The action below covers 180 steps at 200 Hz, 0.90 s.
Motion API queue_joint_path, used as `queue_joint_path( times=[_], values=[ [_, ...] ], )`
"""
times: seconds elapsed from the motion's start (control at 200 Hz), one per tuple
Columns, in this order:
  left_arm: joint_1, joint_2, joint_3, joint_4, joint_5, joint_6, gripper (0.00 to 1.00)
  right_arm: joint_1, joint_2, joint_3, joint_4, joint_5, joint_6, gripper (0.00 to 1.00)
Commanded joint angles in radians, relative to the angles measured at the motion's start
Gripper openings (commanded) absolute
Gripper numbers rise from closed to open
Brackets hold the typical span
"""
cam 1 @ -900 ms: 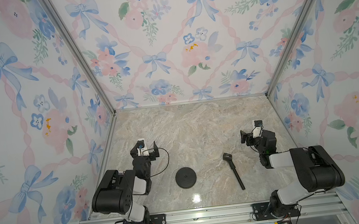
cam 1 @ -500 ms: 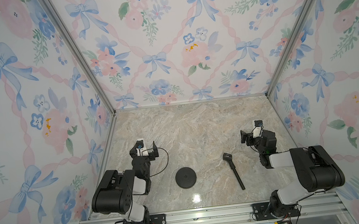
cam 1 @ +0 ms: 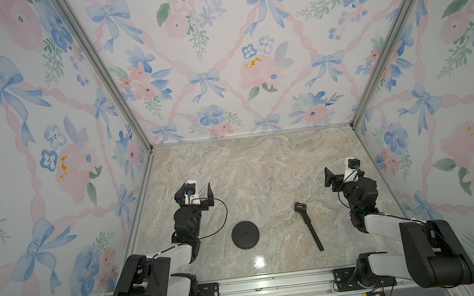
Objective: Assemble a microphone stand
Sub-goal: Move the microphone stand base to the center of the board.
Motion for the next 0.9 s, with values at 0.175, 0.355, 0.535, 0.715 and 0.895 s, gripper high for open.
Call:
queue_joint_path(
  times=[0.175,0.355,0.535,0.715,0.895],
  values=[
    [-0.004,0.112,0.030,-0.042,-0.052,0.026,0.98,0.006,0.131,-0.040,0.161,-0.010,-0.001,0.99],
    [0.027,0.147,0.037,-0.008,-0.010,-0.023,0.98,0.014,0.257,-0.078,0.343,-0.008,-0.009,0.99],
    [0.056,0.205,0.014,0.088,0.001,-0.052,0.98,0.032,0.302,-0.080,0.388,0.009,-0.032,0.99],
    [0.071,0.285,-0.011,0.211,-0.003,-0.067,0.98,0.054,0.287,-0.046,0.307,0.027,-0.050,0.99],
    [0.073,0.288,-0.007,0.210,-0.003,-0.069,0.98,0.065,0.270,0.036,0.126,0.031,-0.063,0.99]
  ],
)
